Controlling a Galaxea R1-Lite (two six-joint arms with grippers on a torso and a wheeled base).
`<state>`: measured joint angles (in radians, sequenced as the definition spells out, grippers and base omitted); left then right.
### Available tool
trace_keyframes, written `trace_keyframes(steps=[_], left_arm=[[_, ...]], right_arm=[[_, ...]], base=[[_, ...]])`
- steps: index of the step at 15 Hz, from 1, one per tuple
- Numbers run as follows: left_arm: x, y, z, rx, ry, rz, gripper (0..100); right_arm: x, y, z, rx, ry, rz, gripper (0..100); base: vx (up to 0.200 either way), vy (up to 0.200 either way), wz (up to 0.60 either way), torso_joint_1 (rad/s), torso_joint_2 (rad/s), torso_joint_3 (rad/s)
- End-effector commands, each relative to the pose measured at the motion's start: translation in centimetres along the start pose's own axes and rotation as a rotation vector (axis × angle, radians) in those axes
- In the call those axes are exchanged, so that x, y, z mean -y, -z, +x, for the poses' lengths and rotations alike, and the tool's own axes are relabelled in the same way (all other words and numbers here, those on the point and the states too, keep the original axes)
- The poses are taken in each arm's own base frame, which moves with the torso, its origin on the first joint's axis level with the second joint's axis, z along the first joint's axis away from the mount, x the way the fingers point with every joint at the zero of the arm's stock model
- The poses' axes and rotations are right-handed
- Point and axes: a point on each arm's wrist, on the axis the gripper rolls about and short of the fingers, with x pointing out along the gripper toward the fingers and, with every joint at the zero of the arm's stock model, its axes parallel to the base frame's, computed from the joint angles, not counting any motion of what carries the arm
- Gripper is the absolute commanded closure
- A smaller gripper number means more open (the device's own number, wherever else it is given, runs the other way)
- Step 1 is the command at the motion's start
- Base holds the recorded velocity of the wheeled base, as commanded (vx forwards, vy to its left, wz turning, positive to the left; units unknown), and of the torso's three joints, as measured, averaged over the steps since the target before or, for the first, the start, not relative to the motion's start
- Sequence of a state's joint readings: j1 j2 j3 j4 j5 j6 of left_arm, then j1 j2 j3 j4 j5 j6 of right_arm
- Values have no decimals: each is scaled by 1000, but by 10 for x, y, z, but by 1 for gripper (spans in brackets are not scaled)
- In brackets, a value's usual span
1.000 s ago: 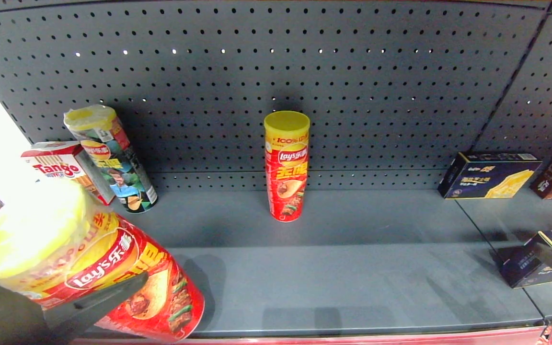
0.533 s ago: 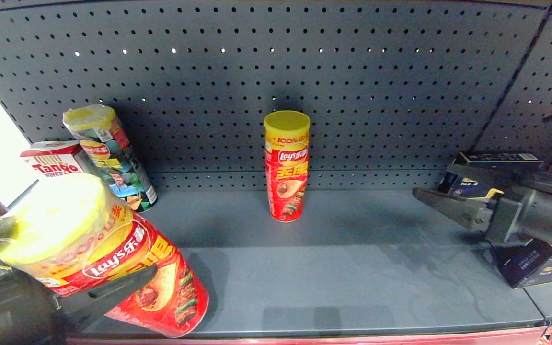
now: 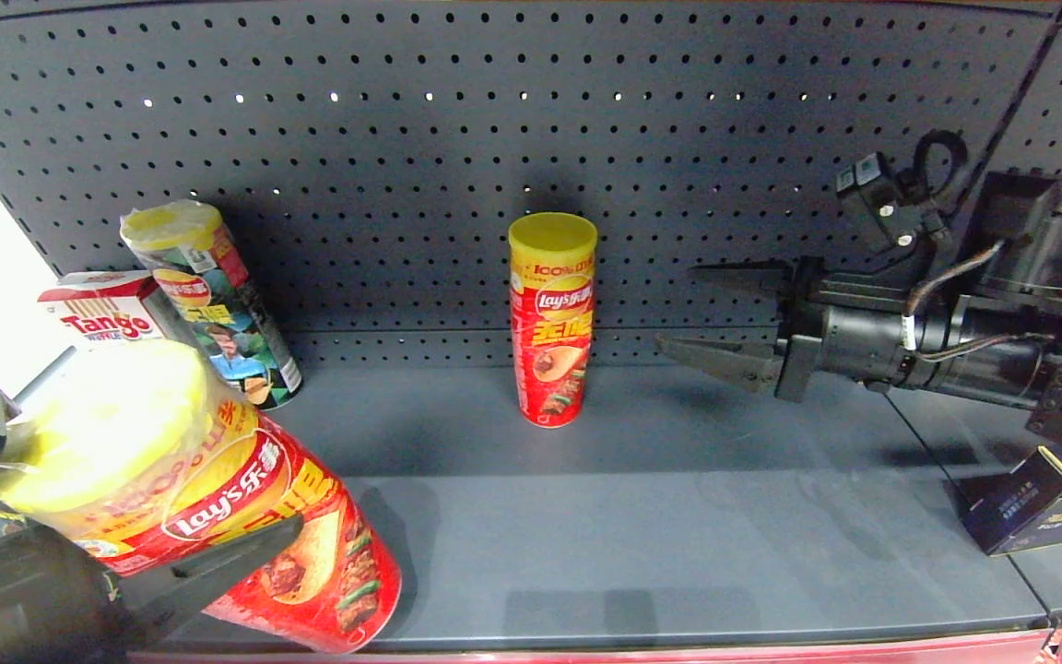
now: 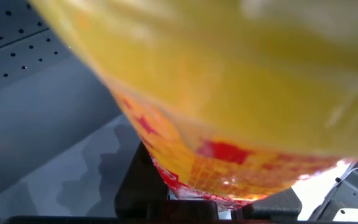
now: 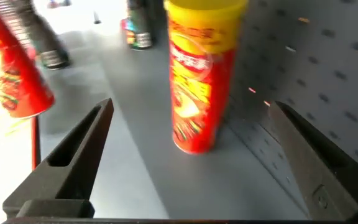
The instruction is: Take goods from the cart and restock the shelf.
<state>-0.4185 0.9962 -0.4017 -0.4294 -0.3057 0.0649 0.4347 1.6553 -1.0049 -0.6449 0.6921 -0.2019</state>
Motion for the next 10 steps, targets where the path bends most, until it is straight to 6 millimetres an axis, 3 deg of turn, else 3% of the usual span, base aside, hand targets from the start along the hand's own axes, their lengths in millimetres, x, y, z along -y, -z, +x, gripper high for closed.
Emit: trace_keyframes(steps=[1, 10], left_arm=[[0, 1, 0, -2, 3, -9, 100], [0, -1, 0, 4, 7, -17, 100]], right_arm=[[13, 15, 19, -9, -56, 6, 0], [30, 55, 73, -11, -155, 19, 0]], base=[[0, 0, 0, 0, 0, 0], [0, 0, 0, 0, 0, 0]])
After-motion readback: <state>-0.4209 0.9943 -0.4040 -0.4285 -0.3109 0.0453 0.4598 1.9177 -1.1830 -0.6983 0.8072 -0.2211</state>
